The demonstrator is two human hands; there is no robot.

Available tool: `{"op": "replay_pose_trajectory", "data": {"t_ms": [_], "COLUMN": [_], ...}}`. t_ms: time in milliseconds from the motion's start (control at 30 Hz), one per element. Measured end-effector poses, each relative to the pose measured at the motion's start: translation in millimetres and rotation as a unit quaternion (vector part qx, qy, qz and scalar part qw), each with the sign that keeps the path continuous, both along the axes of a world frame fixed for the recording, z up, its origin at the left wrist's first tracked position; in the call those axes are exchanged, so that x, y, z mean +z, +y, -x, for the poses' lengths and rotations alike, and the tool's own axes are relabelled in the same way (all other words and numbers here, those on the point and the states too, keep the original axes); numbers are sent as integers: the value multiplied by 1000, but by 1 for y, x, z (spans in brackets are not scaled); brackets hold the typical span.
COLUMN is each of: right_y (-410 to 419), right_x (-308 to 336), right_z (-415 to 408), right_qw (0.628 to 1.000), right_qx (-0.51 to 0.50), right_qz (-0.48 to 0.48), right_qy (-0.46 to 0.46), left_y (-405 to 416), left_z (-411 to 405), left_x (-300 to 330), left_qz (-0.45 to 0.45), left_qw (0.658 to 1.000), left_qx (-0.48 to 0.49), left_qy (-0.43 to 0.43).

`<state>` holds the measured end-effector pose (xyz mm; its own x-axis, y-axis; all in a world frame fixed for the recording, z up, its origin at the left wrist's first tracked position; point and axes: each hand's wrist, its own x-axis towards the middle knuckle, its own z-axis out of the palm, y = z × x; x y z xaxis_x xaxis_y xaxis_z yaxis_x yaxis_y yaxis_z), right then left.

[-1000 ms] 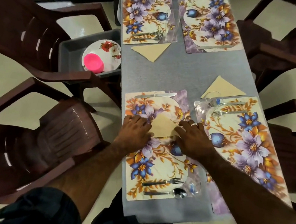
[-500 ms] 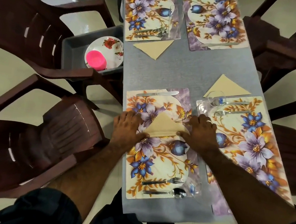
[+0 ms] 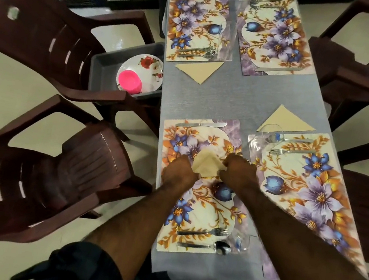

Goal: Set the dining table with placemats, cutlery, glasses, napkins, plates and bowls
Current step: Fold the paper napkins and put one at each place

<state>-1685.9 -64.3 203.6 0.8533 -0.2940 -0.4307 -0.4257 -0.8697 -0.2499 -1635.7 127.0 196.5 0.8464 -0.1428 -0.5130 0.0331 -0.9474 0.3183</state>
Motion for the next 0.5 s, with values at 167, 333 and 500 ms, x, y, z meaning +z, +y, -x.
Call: {"op": "replay_pose_trajectory", "data": {"t_ms": [167,333,500], "right_y": [-3,-11,5], "right_x": [12,32,83], "right_z": [4,-6,-22], "right_qw": [999,967,942], "right_qx": [6,34,97], "right_qz": [-53,-238,-304], "right_qy": [7,-81,-109], "left_y": [4,24,53], "left_z": [-3,-9,-19], "left_x": [9,49,101], "left_qz": [66,181,272], "left_qw": [997,979,961], "left_qx": [19,-73,-16], "left_qy": [48,51,45]}}
